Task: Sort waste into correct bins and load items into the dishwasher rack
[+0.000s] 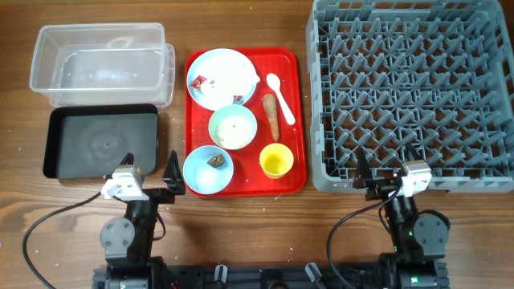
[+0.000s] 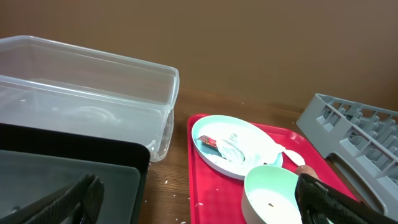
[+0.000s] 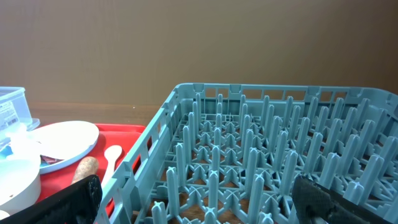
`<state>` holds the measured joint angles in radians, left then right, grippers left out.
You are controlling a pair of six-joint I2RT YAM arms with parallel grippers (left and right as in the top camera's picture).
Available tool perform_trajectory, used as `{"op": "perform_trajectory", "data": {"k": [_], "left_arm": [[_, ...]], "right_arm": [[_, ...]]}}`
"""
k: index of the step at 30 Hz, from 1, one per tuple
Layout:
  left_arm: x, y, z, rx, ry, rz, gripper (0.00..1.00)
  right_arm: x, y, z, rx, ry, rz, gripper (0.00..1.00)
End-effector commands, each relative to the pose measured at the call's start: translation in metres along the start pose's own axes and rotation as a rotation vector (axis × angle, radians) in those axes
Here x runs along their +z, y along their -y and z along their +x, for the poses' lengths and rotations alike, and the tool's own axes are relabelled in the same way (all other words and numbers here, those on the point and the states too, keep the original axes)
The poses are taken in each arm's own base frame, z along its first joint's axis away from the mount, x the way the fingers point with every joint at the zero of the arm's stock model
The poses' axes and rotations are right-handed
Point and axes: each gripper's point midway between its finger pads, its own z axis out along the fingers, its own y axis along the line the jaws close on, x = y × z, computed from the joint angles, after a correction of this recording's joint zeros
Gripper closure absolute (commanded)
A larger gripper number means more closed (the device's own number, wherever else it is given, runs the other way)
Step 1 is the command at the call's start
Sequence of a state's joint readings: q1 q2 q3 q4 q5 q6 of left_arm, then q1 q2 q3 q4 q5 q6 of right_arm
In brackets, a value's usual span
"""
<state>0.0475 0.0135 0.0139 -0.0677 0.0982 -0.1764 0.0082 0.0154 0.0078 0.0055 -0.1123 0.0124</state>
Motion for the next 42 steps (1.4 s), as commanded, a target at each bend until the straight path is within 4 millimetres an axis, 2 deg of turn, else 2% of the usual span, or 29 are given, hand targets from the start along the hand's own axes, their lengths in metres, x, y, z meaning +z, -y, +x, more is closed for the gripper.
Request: {"op": "perform_trajectory", "data": {"k": [1,32,36,38,39,42], "left_arm": [[0.0,-0.002,0.002,0.013,0.002,-0.008,0.0],[0.0,0.001,0.001,0.012,0.003,0.004,0.0],[-0.001,0.012,-0.001,0.015,0.008,0.066,0.0],[-0.002,0.017,-0.01,0.02,0.032,0.092,0.0],[-0.004,0.02,-0.019,0.023,0.05,0.095,0.0],[-0.012,0.03,-0.057,0.031,0.115,0.112,0.0]], "right_arm": [[0.0,-0.002,-0.001,-0.013,0.007,-0.012,0.0],[0.0,0.003,-0.004,-0.011,0.018,0.017,0.0],[-0.001,0.002,-0.017,0.042,0.073,0.007,0.0],[-0.003,-0.003,-0.033,0.032,0.136,-0.021,0.0],[-0.006,-0.008,-0.049,0.013,0.188,-0.049,0.0],[-0.01,-0.009,-0.072,-0.034,0.232,-0.044,0.0]]}}
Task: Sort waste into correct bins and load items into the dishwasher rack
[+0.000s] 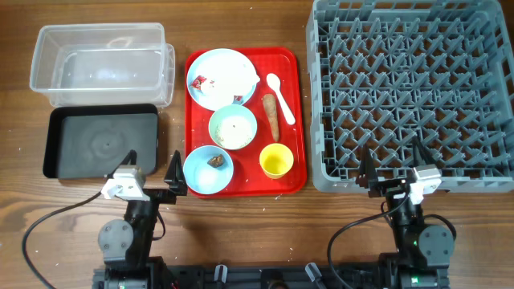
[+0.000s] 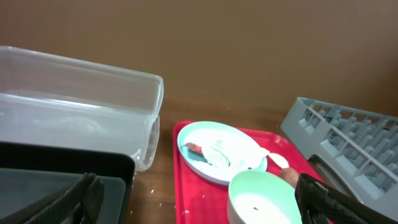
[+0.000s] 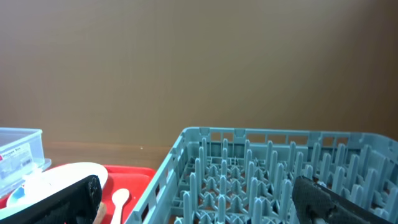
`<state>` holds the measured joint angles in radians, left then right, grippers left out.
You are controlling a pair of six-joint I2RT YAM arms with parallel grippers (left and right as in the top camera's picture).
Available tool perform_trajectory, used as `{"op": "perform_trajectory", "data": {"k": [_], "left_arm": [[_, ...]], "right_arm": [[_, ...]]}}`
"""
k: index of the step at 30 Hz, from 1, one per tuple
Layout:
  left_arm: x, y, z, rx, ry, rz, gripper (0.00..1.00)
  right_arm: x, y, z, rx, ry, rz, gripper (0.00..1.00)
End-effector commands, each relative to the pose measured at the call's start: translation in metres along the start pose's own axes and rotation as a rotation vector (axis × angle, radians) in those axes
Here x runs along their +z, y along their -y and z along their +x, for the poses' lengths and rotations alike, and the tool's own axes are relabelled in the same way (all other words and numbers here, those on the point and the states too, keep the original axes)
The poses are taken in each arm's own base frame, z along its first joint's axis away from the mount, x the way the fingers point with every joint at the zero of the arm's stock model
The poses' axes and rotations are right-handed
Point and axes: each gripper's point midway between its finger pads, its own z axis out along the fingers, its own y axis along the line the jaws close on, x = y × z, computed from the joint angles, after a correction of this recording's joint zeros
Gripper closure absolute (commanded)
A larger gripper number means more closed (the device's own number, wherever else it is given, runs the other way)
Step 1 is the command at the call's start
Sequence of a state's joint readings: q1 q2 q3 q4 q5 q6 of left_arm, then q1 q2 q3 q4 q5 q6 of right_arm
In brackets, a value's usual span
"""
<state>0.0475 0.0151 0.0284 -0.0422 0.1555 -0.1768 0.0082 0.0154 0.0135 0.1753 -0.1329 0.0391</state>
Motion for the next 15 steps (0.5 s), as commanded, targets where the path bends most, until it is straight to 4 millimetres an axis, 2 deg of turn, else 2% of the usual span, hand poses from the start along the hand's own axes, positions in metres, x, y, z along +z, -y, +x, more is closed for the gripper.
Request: {"op": "perform_trajectory", "data": {"k": [1,4,7,10,15], "left_arm": [[-0.01,0.021,-0.06,0.032,0.107,0.051,0.0],[-0.01,0.029,-0.093,0.034,0.122,0.055,0.0],[0.003,0.037,-0.116,0.029,0.078,0.065,0.0],[0.037,0.038,-0.129,0.016,-0.017,0.061,0.0],[0.112,0.046,-0.125,-0.039,-0.264,0.124,0.0]], "right_arm": [[-0.001,-0.005,-0.033,-0.059,0.062,-0.023,0.0],[0.004,-0.005,-0.046,-0.116,0.052,-0.022,0.0],[0.014,-0.009,-0.061,-0.178,0.021,-0.047,0.0],[0.035,-0.006,-0.079,-0.207,-0.057,-0.053,0.0],[0.078,-0.001,-0.1,-0.186,-0.222,-0.065,0.0]]}}
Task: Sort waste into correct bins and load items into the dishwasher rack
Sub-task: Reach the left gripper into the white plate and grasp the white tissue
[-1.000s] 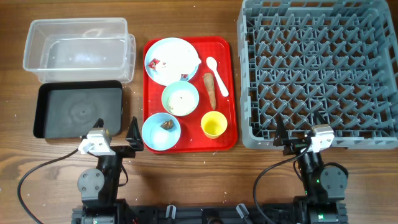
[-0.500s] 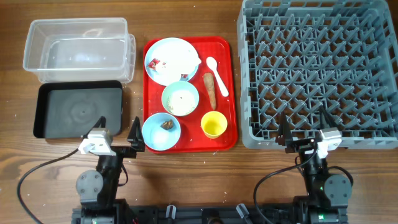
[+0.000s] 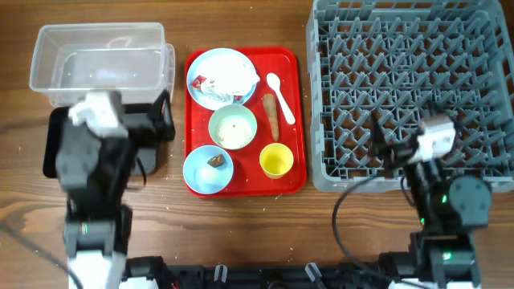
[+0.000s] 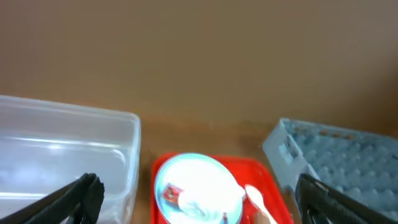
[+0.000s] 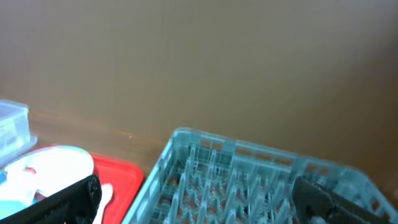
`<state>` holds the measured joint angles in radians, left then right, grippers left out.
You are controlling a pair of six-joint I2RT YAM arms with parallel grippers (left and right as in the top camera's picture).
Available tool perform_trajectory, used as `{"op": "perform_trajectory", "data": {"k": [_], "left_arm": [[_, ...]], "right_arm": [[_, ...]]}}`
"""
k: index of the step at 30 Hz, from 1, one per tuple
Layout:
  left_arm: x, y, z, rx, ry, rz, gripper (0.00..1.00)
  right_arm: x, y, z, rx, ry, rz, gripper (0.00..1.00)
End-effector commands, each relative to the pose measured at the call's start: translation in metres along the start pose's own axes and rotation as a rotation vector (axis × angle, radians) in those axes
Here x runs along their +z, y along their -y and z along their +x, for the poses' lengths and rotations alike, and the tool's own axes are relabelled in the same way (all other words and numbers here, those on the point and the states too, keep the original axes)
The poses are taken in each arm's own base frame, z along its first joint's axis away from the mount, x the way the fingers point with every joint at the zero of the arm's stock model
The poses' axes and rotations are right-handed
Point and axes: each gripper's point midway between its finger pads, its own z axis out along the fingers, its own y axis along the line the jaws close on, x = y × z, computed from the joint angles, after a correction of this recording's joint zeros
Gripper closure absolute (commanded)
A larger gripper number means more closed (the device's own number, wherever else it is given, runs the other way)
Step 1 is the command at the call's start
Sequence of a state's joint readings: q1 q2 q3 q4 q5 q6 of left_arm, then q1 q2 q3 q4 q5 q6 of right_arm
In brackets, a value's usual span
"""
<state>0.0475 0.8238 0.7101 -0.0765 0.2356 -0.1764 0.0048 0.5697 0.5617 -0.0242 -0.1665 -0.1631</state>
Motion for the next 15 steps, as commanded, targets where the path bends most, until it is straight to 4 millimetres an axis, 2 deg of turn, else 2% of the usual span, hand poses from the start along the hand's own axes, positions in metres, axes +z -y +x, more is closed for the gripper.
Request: {"op": "perform_trajectory", "data": {"k": [1,3,5,7,9,10,12,13,15], "left_arm": [[0.041,0.015,-0.011,-0.018,-0.143,0.092,0.0],[0.065,0.016,-0.011,-0.047,-0.252,0.091,0.0],[0.086,0.029,-0.015,0.003,-0.325,0.121,0.0],[0.106,0.037,-0.018,0.045,-0.403,0.104,0.0],[0.127,0.039,-0.01,0.083,-0.514,0.026,0.0],[0.144,0.043,0.01,0.125,-0.625,-0.018,0.0],[0.157,0.046,0.034,0.156,-0.716,-0.018,0.0],[0.167,0.05,0.056,0.161,-0.768,-0.01,0.0],[0.175,0.055,0.081,0.167,-0.824,0.004,0.0]], "right_arm": [[0.02,0.005,-0.029,-0.009,-0.057,-0.03,0.0],[0.034,0.006,-0.031,0.009,-0.155,-0.055,0.0],[0.048,0.004,-0.028,0.034,-0.263,-0.099,0.0],[0.061,-0.001,-0.016,0.067,-0.39,-0.152,0.0],[0.072,-0.003,0.003,0.097,-0.523,-0.176,0.0],[0.079,-0.003,0.02,0.105,-0.615,-0.189,0.0],[0.084,-0.005,0.034,0.077,-0.662,-0.213,0.0],[0.087,-0.007,0.045,0.082,-0.698,-0.221,0.0],[0.09,-0.009,0.059,0.102,-0.742,-0.227,0.0]]}}
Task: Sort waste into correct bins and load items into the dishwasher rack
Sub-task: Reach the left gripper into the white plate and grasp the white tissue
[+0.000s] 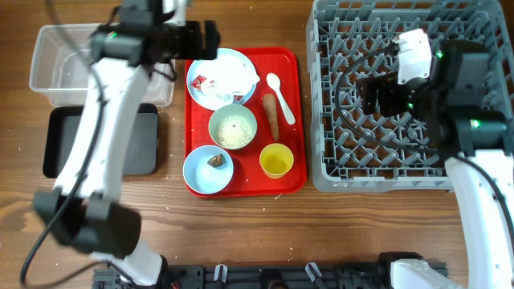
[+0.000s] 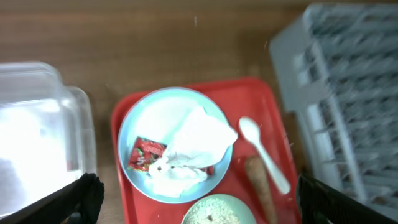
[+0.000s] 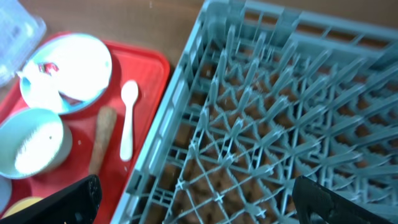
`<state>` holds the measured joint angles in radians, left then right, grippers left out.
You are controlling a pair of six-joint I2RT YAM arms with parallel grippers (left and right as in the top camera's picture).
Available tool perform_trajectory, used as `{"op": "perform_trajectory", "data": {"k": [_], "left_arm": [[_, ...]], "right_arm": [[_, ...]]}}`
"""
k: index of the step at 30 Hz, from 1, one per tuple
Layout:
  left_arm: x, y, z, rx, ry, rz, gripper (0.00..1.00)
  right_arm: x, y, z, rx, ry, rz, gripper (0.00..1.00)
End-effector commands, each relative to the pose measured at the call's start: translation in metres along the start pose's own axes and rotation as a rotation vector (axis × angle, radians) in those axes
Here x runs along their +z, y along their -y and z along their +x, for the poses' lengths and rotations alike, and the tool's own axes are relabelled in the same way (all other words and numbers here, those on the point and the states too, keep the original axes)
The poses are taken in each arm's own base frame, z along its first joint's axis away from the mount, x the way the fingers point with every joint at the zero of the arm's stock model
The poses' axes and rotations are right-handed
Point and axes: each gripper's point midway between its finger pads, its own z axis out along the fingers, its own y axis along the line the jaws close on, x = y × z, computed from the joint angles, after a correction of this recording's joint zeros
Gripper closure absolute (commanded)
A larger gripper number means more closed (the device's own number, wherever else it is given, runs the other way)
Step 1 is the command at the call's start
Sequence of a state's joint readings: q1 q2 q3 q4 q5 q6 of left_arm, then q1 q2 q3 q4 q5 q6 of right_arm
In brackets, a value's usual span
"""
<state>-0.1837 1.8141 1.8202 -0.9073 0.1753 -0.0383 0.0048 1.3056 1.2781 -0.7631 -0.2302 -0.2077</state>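
Observation:
A red tray (image 1: 299, 120) holds a pale blue plate (image 2: 174, 143) with a white napkin (image 2: 196, 140) and a red wrapper (image 2: 146, 154), a green bowl (image 1: 233, 127), a blue bowl (image 1: 208, 168) with a brown scrap, a yellow cup (image 1: 275, 160), a carrot (image 1: 271, 116) and a white spoon (image 1: 280, 98). My left gripper (image 1: 193, 38) hangs open high above the plate's back left edge, holding nothing. Over the middle of the grey dishwasher rack (image 1: 474, 160), my right gripper (image 1: 377, 92) is also open and holds nothing.
A clear plastic bin (image 1: 88, 56) stands at the back left, with a black tray (image 1: 72, 144) in front of it. The rack fills the right side of the table. Bare wooden table runs along the front edge.
My left arm was over the black tray and now reaches back above the plate, its camera looking down. My right arm has gone from the rack's front edge to over its middle.
Both arms rested at the table's front edge with open grippers. They then lifted slightly, their cameras looking at the back wall. Then the left stood over the black tray and the right over the rack's front. Now both hang high, looking down. Nothing on the tray has moved.

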Motion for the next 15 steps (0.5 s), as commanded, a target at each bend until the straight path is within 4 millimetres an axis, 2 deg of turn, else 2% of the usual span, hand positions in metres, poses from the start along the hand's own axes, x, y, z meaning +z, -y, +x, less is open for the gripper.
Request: {"op": "perform_trajectory", "data": {"k": [1,3,5,9,11,15], "left_arm": [[0.05,0.006,0.025,0.053,-0.123,-0.021,0.0],[0.069,0.012,0.037,0.061,-0.169,-0.013,0.0],[0.086,0.014,0.046,0.067,-0.199,-0.01,0.0],[0.112,0.009,0.066,0.059,-0.268,-0.017,0.0],[0.133,0.002,0.086,-0.002,-0.333,-0.038,0.0],[0.17,-0.008,0.117,-0.013,-0.424,-0.052,0.0]], "right_arm": [[0.016,-0.001,0.008,-0.004,-0.064,-0.033,0.0],[0.025,-0.002,0.024,0.015,-0.137,-0.049,0.0],[0.032,-0.002,0.032,0.024,-0.173,-0.058,0.0],[0.038,-0.004,0.035,0.039,-0.188,-0.075,0.0],[0.038,-0.004,0.035,0.058,-0.19,-0.074,0.0],[0.039,-0.004,0.036,0.08,-0.192,-0.072,0.0]]}}
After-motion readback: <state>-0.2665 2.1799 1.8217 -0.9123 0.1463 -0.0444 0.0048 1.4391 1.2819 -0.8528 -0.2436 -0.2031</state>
